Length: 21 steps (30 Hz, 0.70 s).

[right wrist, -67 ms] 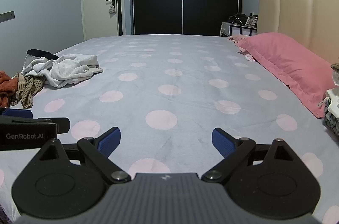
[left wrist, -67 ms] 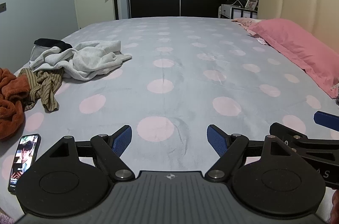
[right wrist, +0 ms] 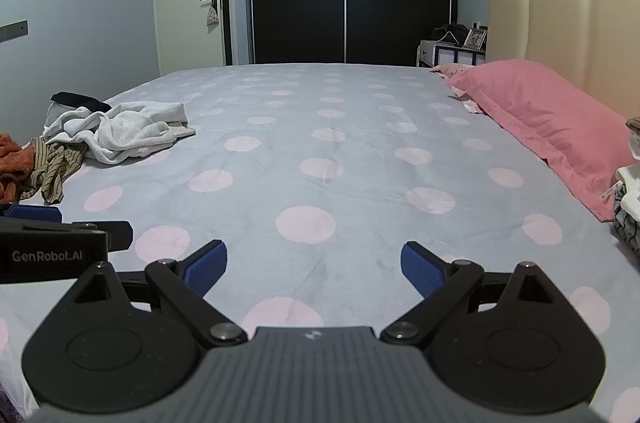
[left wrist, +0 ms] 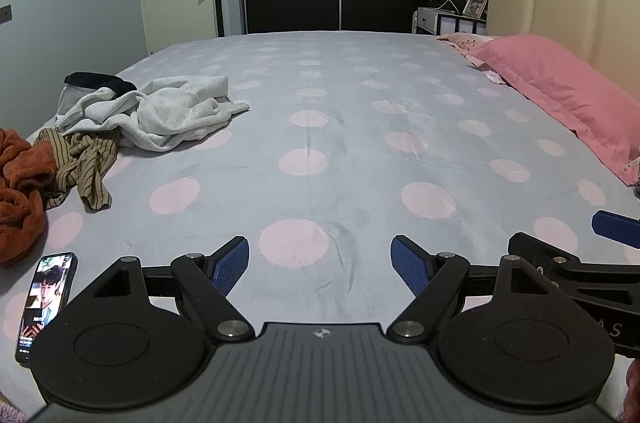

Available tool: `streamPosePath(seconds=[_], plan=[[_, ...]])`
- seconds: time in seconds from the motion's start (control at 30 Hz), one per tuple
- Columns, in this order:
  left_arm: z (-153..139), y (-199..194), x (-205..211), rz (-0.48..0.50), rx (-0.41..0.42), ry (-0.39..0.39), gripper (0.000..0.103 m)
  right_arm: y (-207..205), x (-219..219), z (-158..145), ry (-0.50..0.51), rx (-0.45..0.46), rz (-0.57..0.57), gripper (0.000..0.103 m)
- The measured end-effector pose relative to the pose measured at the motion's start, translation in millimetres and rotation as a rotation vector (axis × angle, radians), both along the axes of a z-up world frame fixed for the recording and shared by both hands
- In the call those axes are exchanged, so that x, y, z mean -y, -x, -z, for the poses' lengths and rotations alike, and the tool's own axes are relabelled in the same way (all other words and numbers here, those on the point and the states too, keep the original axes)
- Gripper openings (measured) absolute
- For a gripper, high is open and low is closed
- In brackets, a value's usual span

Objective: Fold clothes

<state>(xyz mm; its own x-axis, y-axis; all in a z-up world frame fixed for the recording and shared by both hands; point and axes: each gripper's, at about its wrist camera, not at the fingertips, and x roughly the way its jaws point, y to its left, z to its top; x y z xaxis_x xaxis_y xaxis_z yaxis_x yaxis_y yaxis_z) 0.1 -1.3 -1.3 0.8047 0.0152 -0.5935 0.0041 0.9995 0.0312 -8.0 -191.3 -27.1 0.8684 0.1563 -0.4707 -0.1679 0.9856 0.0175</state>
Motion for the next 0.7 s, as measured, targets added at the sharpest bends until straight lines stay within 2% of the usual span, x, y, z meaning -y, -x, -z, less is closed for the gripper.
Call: streamPosePath(seconds=[0.7], plan=[[0.3, -1.0, 5.1, 0.032, -0.006, -0.02, 0.078, -0.5, 1.8, 0.8, -0.017, -0.002, 0.002, 0.099]])
